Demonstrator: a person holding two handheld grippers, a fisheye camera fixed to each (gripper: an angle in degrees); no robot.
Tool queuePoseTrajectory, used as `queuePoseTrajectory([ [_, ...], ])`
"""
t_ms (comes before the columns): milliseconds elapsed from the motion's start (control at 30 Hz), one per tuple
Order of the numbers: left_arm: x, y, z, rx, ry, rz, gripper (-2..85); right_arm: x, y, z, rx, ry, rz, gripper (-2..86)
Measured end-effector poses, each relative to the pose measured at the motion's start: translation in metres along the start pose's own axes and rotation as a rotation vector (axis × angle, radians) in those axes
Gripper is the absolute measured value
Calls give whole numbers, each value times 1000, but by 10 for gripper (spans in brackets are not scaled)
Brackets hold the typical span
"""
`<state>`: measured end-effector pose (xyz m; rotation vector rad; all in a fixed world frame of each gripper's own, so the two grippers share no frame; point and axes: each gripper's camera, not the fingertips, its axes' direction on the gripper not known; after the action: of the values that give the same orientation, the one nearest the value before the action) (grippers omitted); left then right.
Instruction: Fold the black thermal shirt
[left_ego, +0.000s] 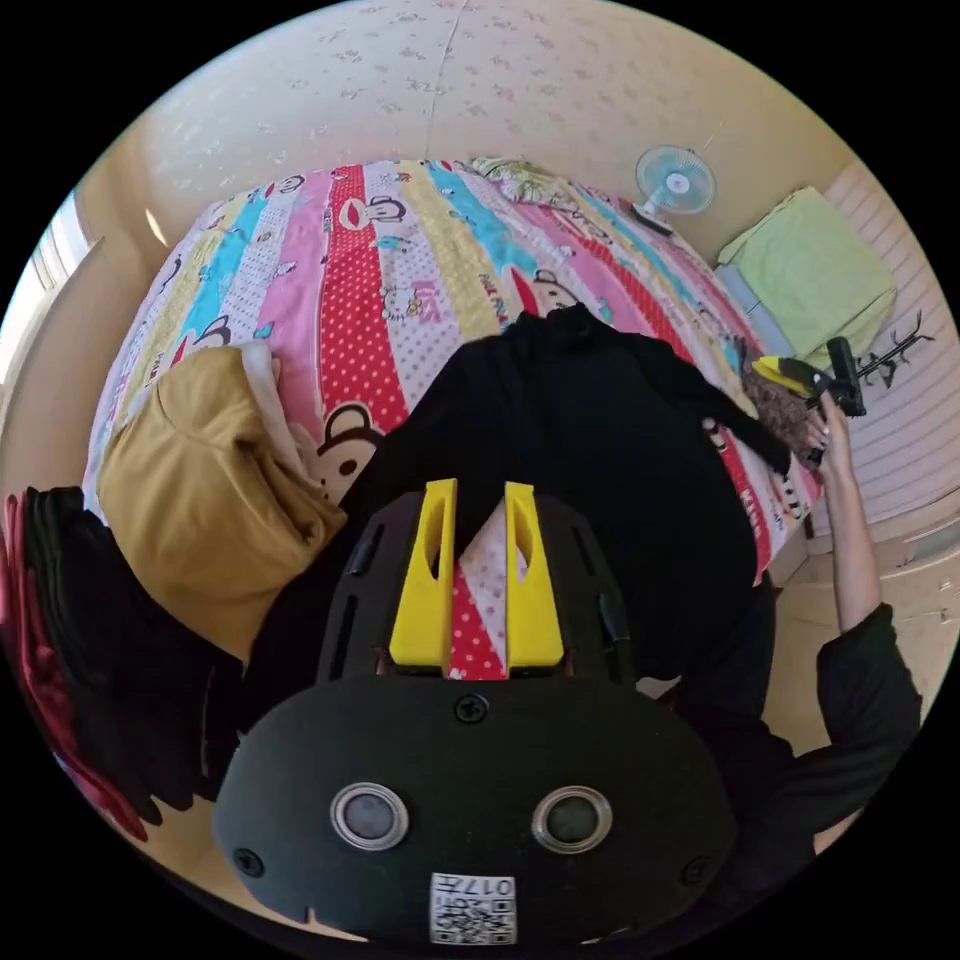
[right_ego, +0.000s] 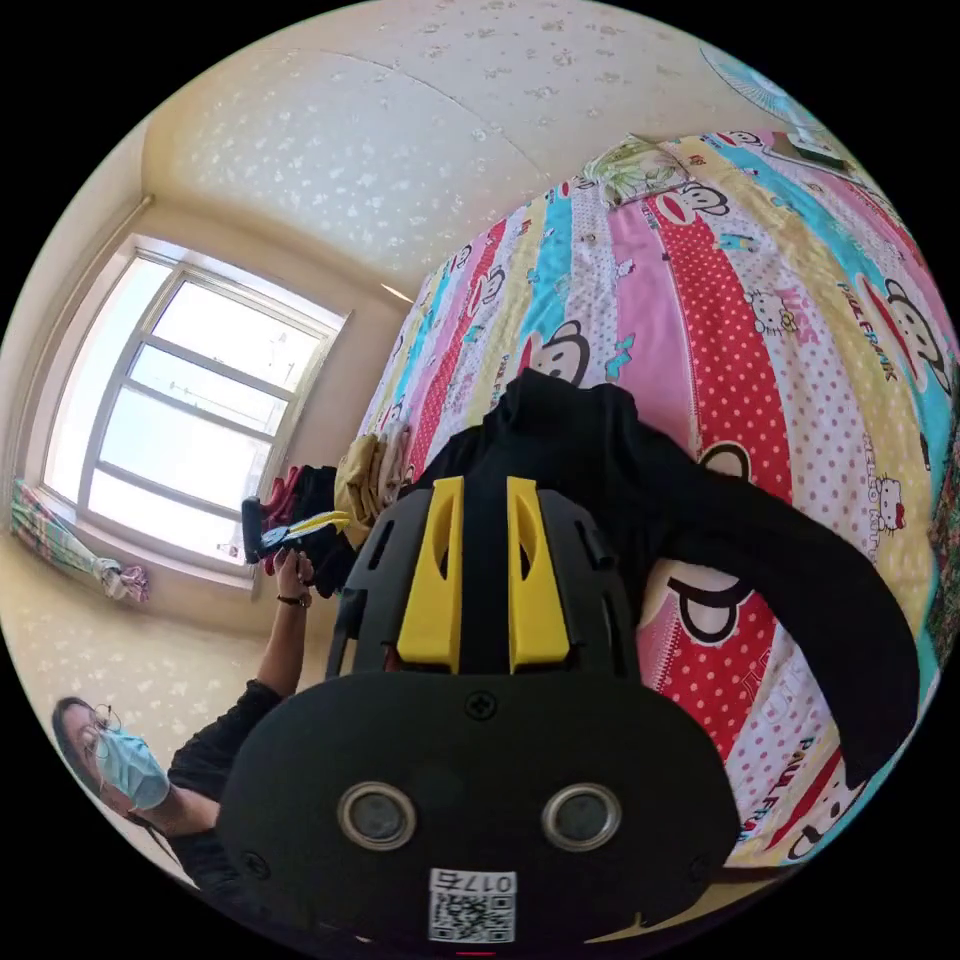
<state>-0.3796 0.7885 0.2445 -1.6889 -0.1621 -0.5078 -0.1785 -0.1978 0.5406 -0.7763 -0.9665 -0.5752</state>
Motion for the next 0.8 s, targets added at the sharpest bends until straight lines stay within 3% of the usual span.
queuePoseTrajectory([
  [100, 23, 50, 43, -76, 19, 45, 129, 58, 61, 28, -60, 23, 72, 120],
  [267, 52, 125, 71, -64, 416, -12, 135, 96, 174, 41, -71, 27, 97, 122],
  [367, 62, 135, 86, -70, 501, -89, 147, 101, 236, 49, 0, 16, 95, 94],
  [467, 68, 134, 85, 14, 365, -182, 117, 99, 275, 58, 52, 30, 94, 78],
  [600, 83, 114, 79, -21, 280, -223, 89, 100, 281, 72, 14, 83, 122, 61],
  [667, 101, 90, 73, -112, 295, -141, 46, 104, 273, 79, -59, 60, 160, 48],
  [800, 113, 69, 31, -136, 265, -26, 40, 99, 260, 51, -163, -90, 115, 36],
])
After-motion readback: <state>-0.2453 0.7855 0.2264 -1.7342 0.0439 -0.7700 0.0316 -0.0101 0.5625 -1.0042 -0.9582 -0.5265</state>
